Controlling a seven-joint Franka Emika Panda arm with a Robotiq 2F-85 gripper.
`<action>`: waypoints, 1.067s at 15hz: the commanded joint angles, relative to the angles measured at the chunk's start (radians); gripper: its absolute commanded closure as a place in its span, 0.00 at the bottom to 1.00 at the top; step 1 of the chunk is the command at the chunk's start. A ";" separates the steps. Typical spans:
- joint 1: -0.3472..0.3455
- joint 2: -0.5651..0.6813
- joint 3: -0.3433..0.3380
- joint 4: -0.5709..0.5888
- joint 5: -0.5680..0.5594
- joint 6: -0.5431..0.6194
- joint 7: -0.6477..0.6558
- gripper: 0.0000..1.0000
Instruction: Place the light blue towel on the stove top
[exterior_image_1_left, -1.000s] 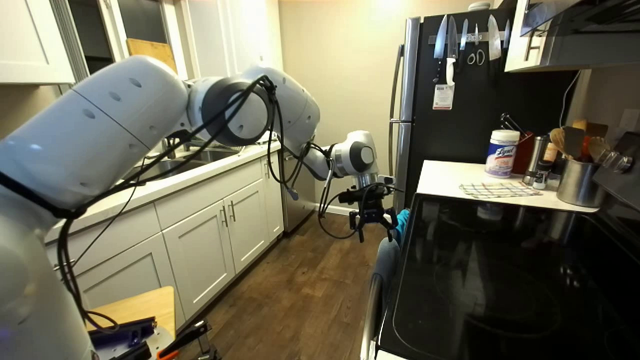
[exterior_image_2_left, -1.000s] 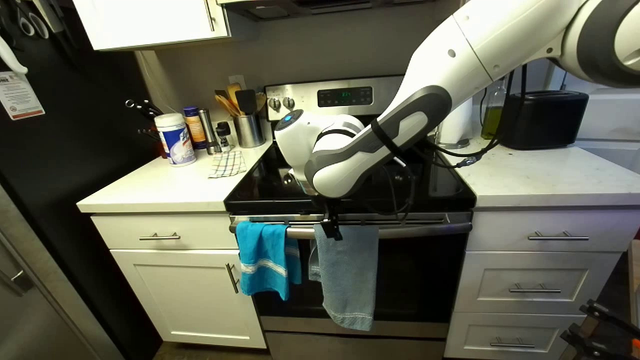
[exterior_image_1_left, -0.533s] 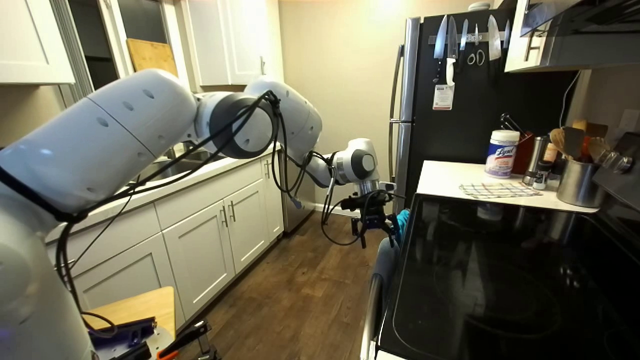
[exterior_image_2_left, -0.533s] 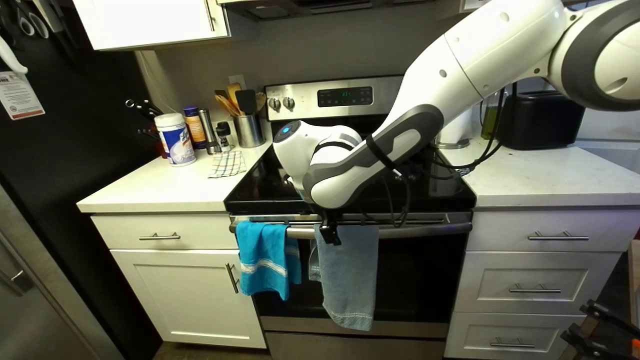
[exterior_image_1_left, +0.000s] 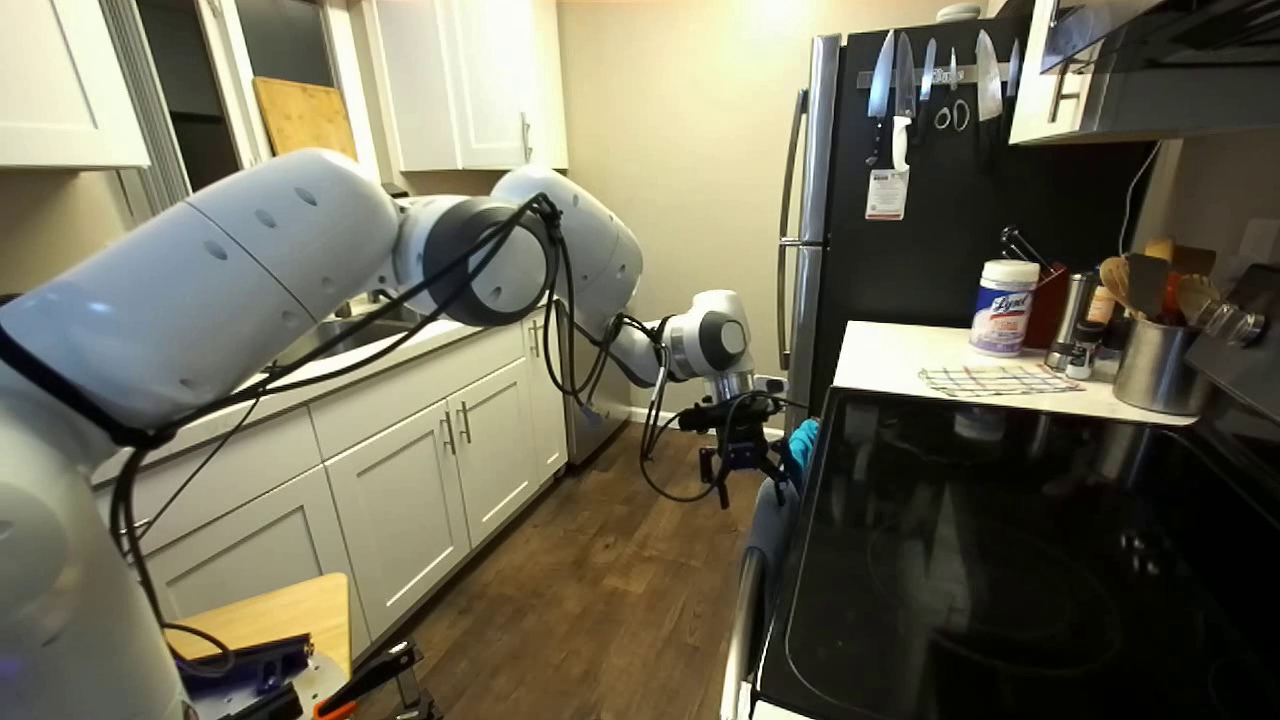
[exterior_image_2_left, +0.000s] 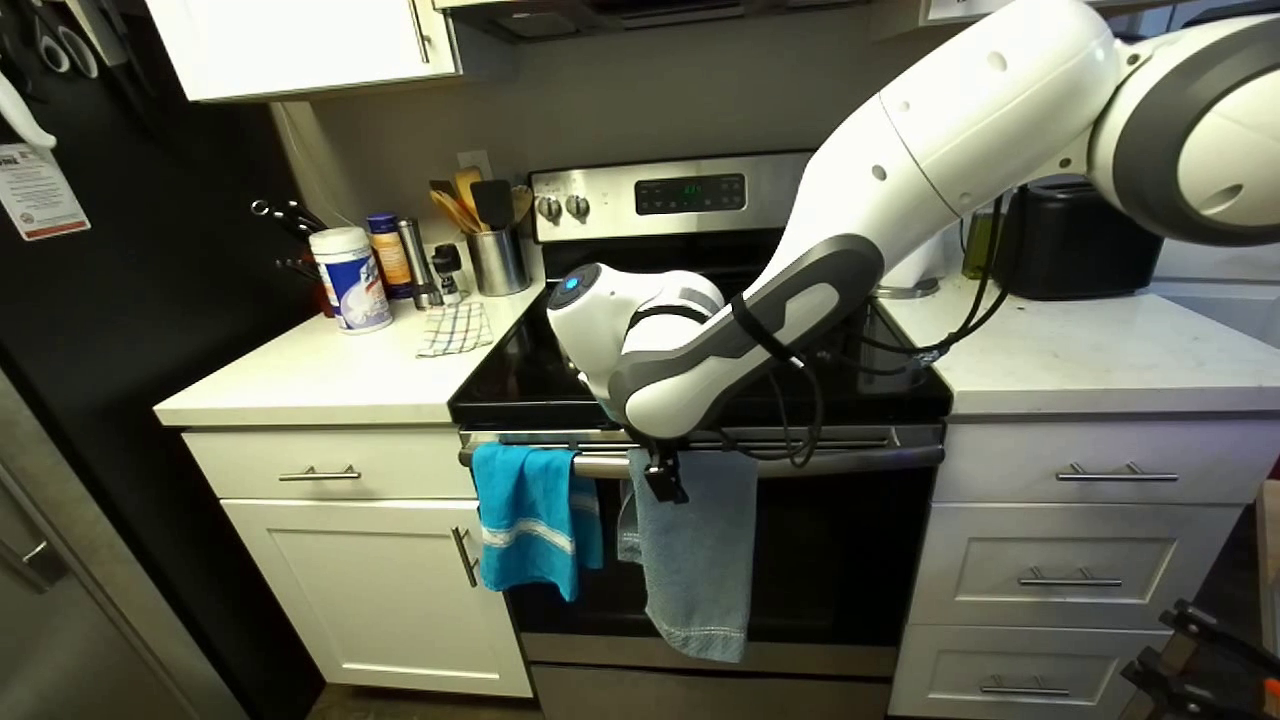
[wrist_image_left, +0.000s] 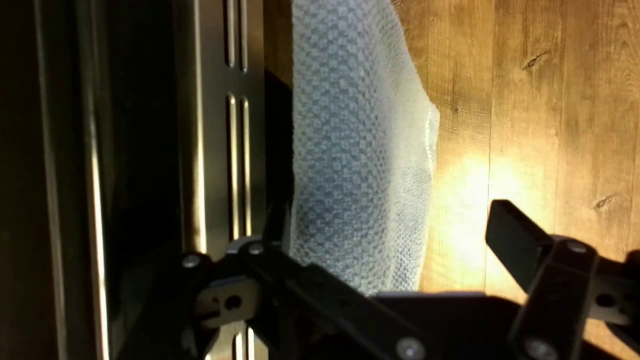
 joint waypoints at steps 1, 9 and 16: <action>0.009 0.001 -0.012 -0.012 -0.024 0.006 -0.016 0.00; 0.004 -0.011 -0.020 -0.039 -0.021 0.043 -0.003 0.53; 0.004 -0.023 -0.033 -0.046 -0.019 0.066 0.004 0.92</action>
